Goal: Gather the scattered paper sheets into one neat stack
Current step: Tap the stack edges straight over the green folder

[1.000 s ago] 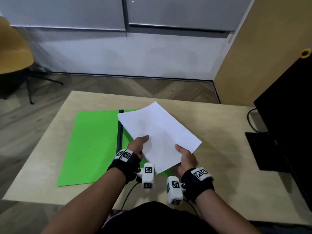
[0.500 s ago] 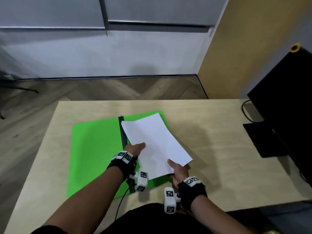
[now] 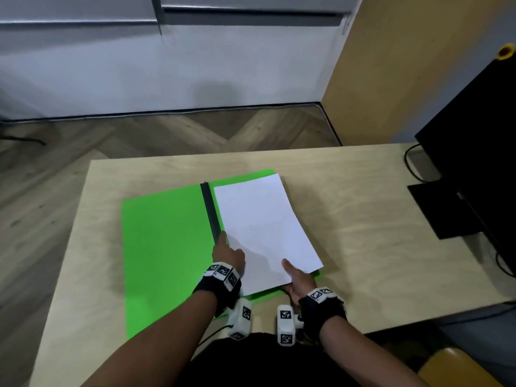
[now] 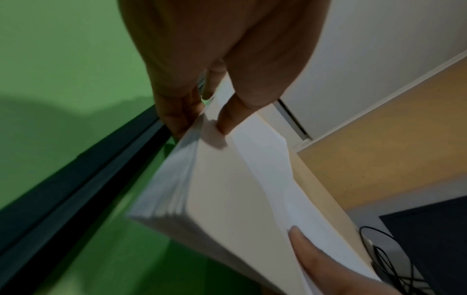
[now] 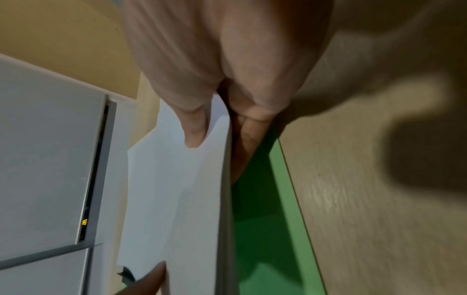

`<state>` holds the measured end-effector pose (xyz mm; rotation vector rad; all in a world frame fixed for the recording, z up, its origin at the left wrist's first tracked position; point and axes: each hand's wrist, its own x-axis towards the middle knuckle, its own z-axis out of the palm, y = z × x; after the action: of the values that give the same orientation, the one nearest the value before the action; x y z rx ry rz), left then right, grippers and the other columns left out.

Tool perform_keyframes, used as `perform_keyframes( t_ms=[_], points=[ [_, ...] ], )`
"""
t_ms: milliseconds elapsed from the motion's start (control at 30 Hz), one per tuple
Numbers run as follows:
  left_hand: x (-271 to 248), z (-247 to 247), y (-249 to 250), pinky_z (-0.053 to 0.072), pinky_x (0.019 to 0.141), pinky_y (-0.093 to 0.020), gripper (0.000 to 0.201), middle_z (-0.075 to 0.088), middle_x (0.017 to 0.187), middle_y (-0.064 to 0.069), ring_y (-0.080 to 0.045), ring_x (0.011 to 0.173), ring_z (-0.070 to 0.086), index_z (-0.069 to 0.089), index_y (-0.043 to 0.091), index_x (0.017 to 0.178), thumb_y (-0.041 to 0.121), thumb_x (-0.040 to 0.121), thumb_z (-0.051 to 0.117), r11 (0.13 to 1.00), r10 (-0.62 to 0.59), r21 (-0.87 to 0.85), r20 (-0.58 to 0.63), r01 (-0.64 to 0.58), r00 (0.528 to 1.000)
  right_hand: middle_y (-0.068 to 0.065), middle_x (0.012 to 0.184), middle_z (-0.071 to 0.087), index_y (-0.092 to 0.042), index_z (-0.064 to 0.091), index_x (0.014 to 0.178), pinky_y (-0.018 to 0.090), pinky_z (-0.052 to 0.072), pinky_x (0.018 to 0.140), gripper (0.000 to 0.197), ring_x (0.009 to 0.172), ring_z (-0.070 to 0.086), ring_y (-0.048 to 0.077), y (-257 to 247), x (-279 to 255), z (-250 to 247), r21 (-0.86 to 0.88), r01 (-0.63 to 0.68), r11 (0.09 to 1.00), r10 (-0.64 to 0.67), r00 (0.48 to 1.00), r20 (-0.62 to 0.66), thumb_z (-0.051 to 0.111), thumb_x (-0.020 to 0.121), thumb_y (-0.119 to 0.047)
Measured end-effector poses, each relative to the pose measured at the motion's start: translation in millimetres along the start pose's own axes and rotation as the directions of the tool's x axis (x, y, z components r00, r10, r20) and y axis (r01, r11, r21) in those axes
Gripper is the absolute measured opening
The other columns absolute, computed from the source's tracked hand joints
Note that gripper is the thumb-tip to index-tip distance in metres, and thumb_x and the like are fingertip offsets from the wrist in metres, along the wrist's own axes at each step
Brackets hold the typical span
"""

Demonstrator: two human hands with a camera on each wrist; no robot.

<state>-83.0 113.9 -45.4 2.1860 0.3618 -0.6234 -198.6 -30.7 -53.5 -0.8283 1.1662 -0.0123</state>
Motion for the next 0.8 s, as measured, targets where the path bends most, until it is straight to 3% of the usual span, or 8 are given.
perform_keyframes(
  t_ms=[100,200,300,433,500,600,667,800],
  points=[
    [-2,1,-6,0.054,0.084,-0.034,0.079,0.059,0.124,-0.019,-0.034,0.103,0.062,0.022,0.022,0.155,0.011,0.085,0.055,0.999,0.019,0.036,-0.028,-0.018,0.999,0.016,0.117,0.069,-0.004,0.064,0.122,0.049,0.058,0.075,0.039,0.106,0.066,0.038,-1,1,-2,-0.009,-0.007,1.000,0.008,1.000,0.014,0.074,0.085,-0.010],
    [-5,-2,-7,0.044,0.076,-0.026,0.078,0.059,0.126,-0.020,-0.032,0.106,0.061,0.021,0.017,0.156,0.013,0.088,0.059,0.997,0.039,0.074,-0.027,-0.037,0.999,0.015,0.119,0.069,-0.006,0.063,0.123,0.057,0.055,0.083,0.040,0.106,0.065,0.037,-2,5,-4,-0.022,0.001,1.000,0.000,0.999,0.043,0.074,0.084,-0.010],
    [-7,-2,-4,0.043,0.070,-0.025,0.076,0.059,0.125,-0.021,-0.031,0.102,0.062,0.020,0.017,0.156,0.013,0.089,0.058,0.992,0.033,0.121,-0.024,-0.030,0.999,0.014,0.115,0.071,-0.008,0.065,0.119,0.053,0.057,0.080,0.038,0.104,0.067,0.036,-6,5,-8,-0.076,-0.006,0.997,0.011,0.998,0.060,0.075,0.084,-0.011],
    [-13,-1,4,0.045,0.084,-0.028,0.072,0.049,0.139,-0.019,-0.032,0.115,0.058,0.021,0.015,0.155,0.007,0.092,0.055,0.986,0.012,0.168,-0.043,-0.005,0.999,0.018,0.106,0.071,-0.008,0.062,0.111,0.056,0.058,0.074,0.037,0.092,0.070,0.037,-16,9,-21,-0.048,0.050,0.998,-0.053,0.997,-0.054,0.076,0.078,-0.004],
    [-13,1,3,0.045,0.093,-0.036,0.073,0.051,0.137,-0.020,-0.035,0.119,0.055,0.027,0.017,0.152,0.006,0.088,0.059,0.988,0.022,0.155,-0.067,-0.011,0.998,0.015,0.102,0.069,-0.012,0.059,0.111,0.047,0.059,0.066,0.034,0.089,0.068,0.037,-30,11,-32,-0.072,0.153,0.986,-0.162,0.976,-0.143,0.068,0.081,0.000],
    [-18,3,5,0.045,0.085,-0.035,0.073,0.054,0.131,-0.022,-0.036,0.115,0.056,0.026,0.016,0.152,0.005,0.088,0.058,0.989,0.019,0.146,-0.124,-0.001,0.992,0.011,0.099,0.070,-0.015,0.066,0.102,0.033,0.055,0.056,0.027,0.082,0.068,0.031,-47,11,-47,-0.256,0.291,0.922,-0.326,0.939,-0.107,0.064,0.082,0.002],
    [-23,5,7,0.041,0.079,-0.033,0.071,0.054,0.127,-0.022,-0.036,0.113,0.057,0.024,0.015,0.153,0.004,0.091,0.055,0.992,-0.002,0.125,-0.169,0.023,0.986,0.014,0.095,0.072,-0.015,0.070,0.094,0.031,0.056,0.055,0.020,0.075,0.067,0.029,-53,10,-54,-0.390,0.305,0.869,-0.336,0.942,-0.013,0.065,0.082,0.002],
    [-23,8,2,0.047,0.087,-0.038,0.057,0.057,0.128,-0.022,-0.038,0.113,0.057,0.039,0.007,0.146,0.004,0.091,0.054,0.997,0.001,0.081,-0.220,0.018,0.975,0.007,0.090,0.073,-0.014,0.072,0.098,0.032,0.060,0.059,0.021,0.068,0.066,0.022,-60,10,-58,-0.583,0.310,0.751,-0.318,0.944,0.093,0.068,0.083,0.000]
  ],
)
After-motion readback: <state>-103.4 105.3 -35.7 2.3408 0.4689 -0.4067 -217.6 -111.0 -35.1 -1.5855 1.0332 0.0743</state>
